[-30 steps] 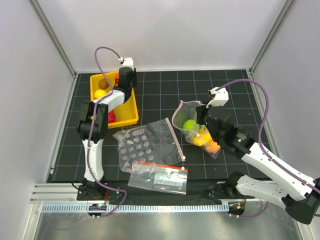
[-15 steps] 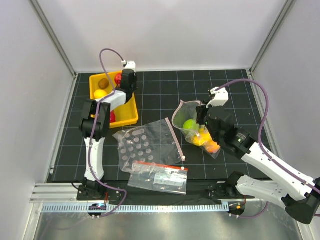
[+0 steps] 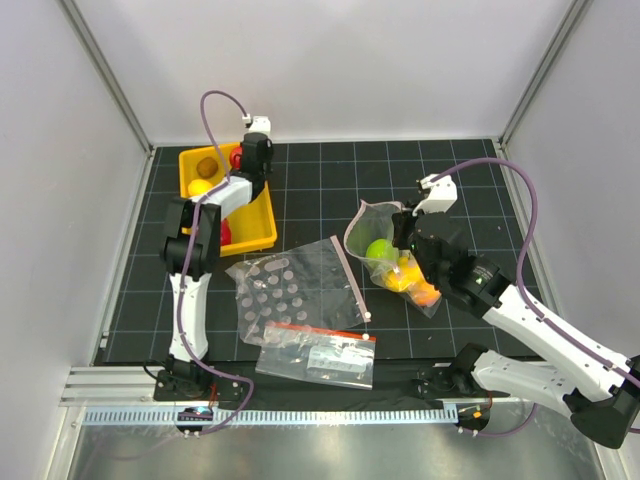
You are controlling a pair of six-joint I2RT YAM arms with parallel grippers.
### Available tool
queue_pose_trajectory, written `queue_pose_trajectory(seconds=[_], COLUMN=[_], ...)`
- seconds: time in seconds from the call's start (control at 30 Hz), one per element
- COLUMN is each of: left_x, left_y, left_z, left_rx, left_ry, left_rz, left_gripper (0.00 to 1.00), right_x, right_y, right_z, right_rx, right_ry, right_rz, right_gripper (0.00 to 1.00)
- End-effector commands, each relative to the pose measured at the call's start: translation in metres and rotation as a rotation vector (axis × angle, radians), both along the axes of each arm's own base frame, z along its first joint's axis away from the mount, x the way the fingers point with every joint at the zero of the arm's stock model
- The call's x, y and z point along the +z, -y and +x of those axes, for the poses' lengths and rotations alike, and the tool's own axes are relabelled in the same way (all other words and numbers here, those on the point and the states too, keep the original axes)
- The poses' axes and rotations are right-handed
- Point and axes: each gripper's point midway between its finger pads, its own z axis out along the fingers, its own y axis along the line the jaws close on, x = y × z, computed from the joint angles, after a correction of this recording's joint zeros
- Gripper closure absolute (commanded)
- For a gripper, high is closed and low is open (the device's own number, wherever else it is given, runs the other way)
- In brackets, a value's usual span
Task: Place the food in the zip-top bag and seal the zipper
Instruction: Pick up the fake fruit from the bin.
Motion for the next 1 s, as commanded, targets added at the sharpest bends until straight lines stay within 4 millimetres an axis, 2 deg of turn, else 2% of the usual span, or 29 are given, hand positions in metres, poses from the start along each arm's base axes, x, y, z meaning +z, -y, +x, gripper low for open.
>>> queue_pose_trajectory(seconds=[0.0,0.1,0.17,0.2,0.3,0.47,0.63,0.7,0.77,0.93,0.97], left_x=[0.021,0.021,0.016,0.015,0.011,0.004,-0.002,-0.004,-0.004,0.009,0.006], left_y=[-0.008,-0.006,-0.008,-0.008,-0.009,-0.009,-0.006,-0.007,-0.006,-0.008,-0.009], left_z=[0.007,0.006,0.004,0.004,0.003,0.002,0.002,0.002,0.002,-0.001,-0.006], left_rx=[0.022,0.019,0.026,0.03,0.034,0.034,0.028,0.028,0.027,0.039,0.044], left_ry=[0.051,0.053,0.044,0.043,0.035,0.022,0.01,0.007,0.005,0.03,0.022], left_rz=[0.002,-0.008,-0.007,-0.008,-0.007,-0.012,-0.015,-0.015,-0.014,-0.034,-0.038], left_gripper=[1.0,1.0,0.91,0.82,0.73,0.7,0.76,0.85,1.0,1.0,1.0], right_x=[0.016,0.017,0.018,0.017,0.017,0.018,0.017,0.017,0.017,0.018,0.018], right_y=[0.001,0.002,0.001,0.002,0.001,0.002,0.001,0.002,0.002,0.002,0.002], right_z=[0.003,0.003,0.002,0.002,0.002,0.002,0.002,0.002,0.002,0.002,0.002], right_rx=[-0.016,-0.02,-0.017,-0.017,-0.017,-0.017,-0.017,-0.018,-0.018,-0.018,-0.02], right_ry=[0.043,0.046,0.049,0.045,0.046,0.047,0.046,0.047,0.046,0.048,0.049], right_rz=[0.043,0.046,0.05,0.046,0.047,0.049,0.047,0.047,0.046,0.048,0.051], right_gripper=[0.99,0.99,0.99,0.99,0.99,0.99,0.99,0.99,0.99,0.99,0.99])
